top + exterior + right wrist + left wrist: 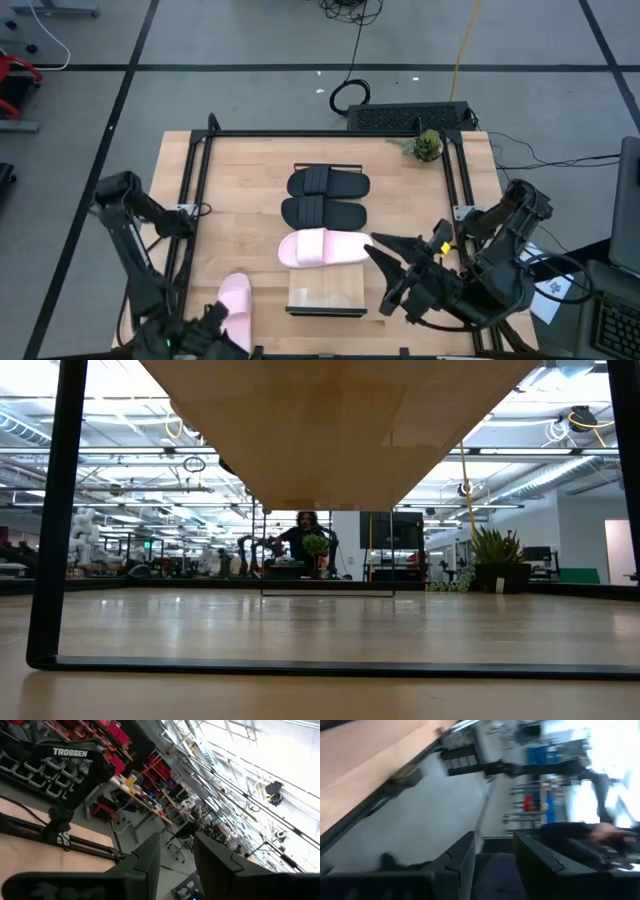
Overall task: Pick and place slides into the shelf
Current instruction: Put the pink slide on the shelf
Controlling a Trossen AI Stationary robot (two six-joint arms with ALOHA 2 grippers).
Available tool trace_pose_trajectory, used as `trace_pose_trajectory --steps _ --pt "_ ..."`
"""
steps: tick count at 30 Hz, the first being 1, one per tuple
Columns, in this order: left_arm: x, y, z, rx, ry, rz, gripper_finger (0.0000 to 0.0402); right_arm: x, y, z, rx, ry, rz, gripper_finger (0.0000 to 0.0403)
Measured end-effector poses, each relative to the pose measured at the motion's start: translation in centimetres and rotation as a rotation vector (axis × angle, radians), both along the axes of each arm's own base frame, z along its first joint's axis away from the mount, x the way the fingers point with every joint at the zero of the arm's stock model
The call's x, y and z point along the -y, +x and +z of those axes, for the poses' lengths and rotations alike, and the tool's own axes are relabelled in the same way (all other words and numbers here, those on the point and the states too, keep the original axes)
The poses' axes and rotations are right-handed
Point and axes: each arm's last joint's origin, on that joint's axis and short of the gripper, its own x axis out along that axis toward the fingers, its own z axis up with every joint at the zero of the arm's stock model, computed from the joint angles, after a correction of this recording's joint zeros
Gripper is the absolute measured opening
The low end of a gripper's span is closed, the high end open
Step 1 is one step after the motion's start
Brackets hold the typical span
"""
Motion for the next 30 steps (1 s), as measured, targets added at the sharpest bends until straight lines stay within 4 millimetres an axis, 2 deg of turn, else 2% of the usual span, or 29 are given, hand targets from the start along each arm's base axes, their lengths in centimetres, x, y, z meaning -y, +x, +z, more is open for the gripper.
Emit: trace_pose_trajectory --steps 6,10,17,20,24,30 --pt "2.8 -0.2 -2.7 -0.328 0.066 0.022 0.0131 -1.3 -1.3 0.0 0.000 -0.001 0.053 0.0107" --pt "3.4 -0.3 -4.0 -0.521 0.151 0.049 0.0131 -2.1 -2.1 0.0 0.000 0.000 0.087 0.0107" --pt "1.9 -0.7 -4.5 -0.768 0.411 0.121 0.0131 -2.9 -3.0 0.0 0.003 0.004 0.119 0.0107" --pt "1.1 -0.8 -4.7 -0.864 0.463 0.120 0.0131 -3.1 -3.3 0.0 0.007 0.013 0.128 0.0107" --pt "0.5 -0.3 -4.8 -0.891 0.496 0.128 0.0131 -3.3 -3.5 0.1 0.008 0.017 0.133 0.0107" --pt "-0.1 1.0 -4.8 -0.877 0.569 0.031 0.0131 -3.3 -3.6 0.0 0.005 0.011 0.135 0.0107"
